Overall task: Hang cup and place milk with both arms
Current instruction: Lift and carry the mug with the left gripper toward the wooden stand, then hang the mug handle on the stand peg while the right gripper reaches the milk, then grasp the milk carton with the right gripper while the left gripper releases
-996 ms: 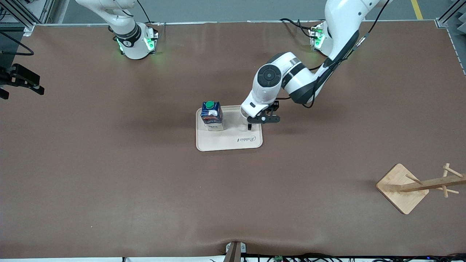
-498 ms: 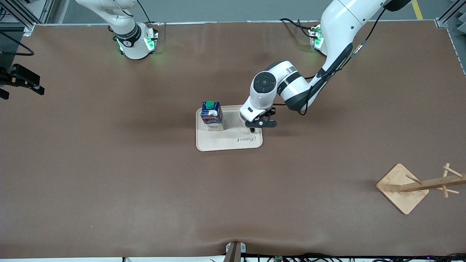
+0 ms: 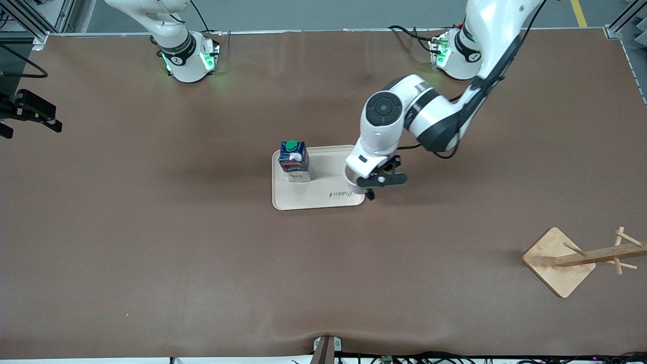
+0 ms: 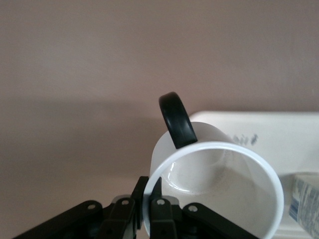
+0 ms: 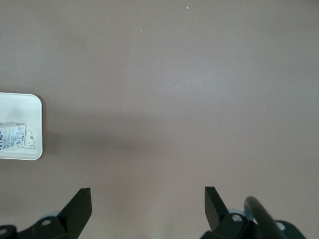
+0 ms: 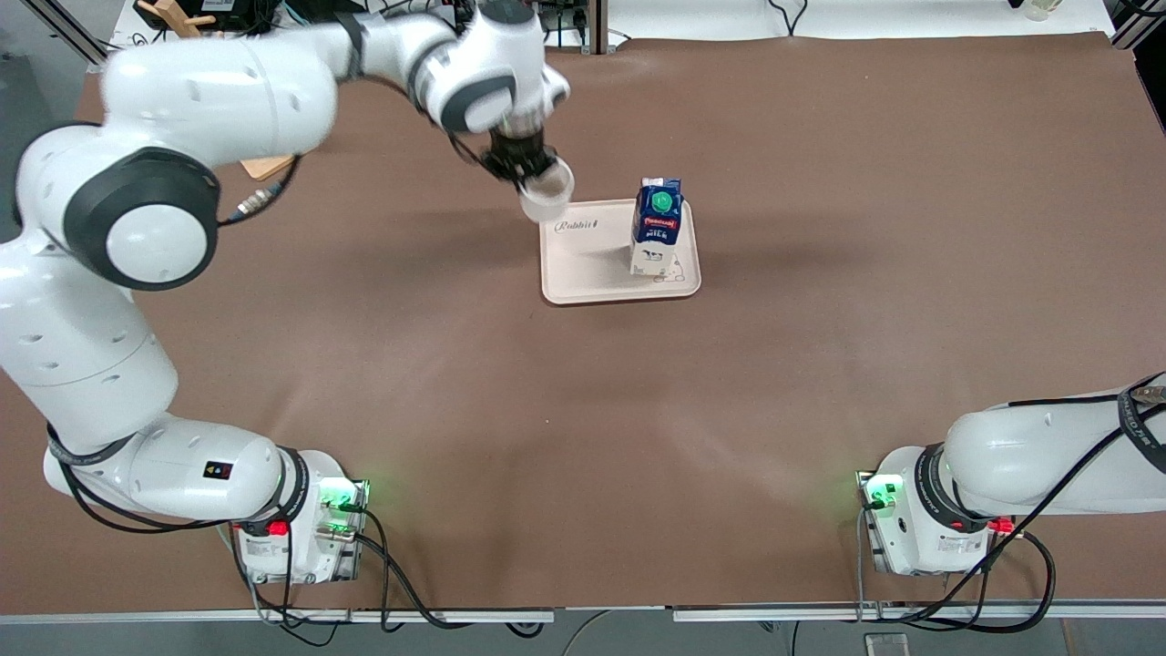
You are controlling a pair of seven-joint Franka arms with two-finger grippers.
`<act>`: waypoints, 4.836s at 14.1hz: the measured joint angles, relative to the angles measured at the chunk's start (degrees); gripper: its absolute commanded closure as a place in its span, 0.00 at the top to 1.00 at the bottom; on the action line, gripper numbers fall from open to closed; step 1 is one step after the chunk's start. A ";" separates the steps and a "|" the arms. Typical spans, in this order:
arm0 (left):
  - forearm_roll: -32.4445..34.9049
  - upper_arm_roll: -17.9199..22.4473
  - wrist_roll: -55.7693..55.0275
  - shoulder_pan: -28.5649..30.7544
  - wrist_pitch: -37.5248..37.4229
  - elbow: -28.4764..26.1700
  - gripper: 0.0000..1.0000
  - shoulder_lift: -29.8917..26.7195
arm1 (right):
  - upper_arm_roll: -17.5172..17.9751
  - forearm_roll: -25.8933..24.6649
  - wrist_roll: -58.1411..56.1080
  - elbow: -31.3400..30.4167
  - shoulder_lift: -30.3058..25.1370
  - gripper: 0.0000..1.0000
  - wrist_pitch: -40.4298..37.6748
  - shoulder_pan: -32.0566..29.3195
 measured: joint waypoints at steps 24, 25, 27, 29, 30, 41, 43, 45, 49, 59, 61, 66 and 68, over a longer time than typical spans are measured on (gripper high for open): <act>-3.49 0.27 76.96 44.23 -5.93 11.51 0.00 -8.51 | 0.73 3.77 -0.28 -0.87 9.56 1.00 -0.94 3.49; -3.66 0.26 77.29 44.43 -5.27 11.54 0.00 -8.20 | 0.76 4.76 -0.26 -1.58 10.86 1.00 -2.67 4.37; -4.66 0.27 77.46 44.79 -4.13 11.58 0.00 -7.70 | 0.83 7.52 4.82 -4.33 11.53 1.00 -3.09 7.77; -5.55 0.32 78.75 45.52 -2.76 11.60 0.00 -7.12 | 1.09 8.37 14.59 -5.66 11.20 1.00 -1.64 12.90; -5.82 0.33 79.73 46.14 -1.94 11.60 0.00 -6.75 | 1.22 8.75 18.90 -6.10 11.09 1.00 0.06 16.11; -8.87 0.24 82.90 49.54 0.19 11.73 1.00 -3.89 | 1.44 14.79 43.86 -18.10 12.01 1.00 28.43 37.16; -8.88 -0.14 80.84 49.44 0.22 12.09 1.00 -3.94 | 1.21 14.79 44.00 -18.41 13.34 1.00 31.70 37.24; -8.88 -1.15 77.61 49.20 -0.27 12.45 1.00 -4.52 | 1.02 14.80 44.17 -18.55 14.83 1.00 33.96 37.25; -8.89 -5.48 61.54 48.94 -8.21 12.77 1.00 -7.78 | 1.03 14.81 47.16 -18.60 16.54 1.00 36.03 38.61; -8.89 -9.96 50.89 48.81 -20.19 15.21 1.00 -13.94 | 0.96 13.24 48.30 -21.96 19.74 0.59 42.81 40.61; -8.89 -10.87 50.43 48.71 -20.93 15.86 1.00 -15.01 | 0.95 13.21 48.37 -22.28 19.74 0.09 42.68 40.62; -8.91 -12.50 46.98 48.65 -25.01 16.01 1.00 -19.15 | 0.08 13.19 48.60 -17.87 17.98 0.00 32.19 40.27; -9.00 -13.33 46.61 48.61 -25.83 16.01 1.00 -19.89 | -0.35 13.19 48.60 -11.00 16.76 0.00 22.06 38.54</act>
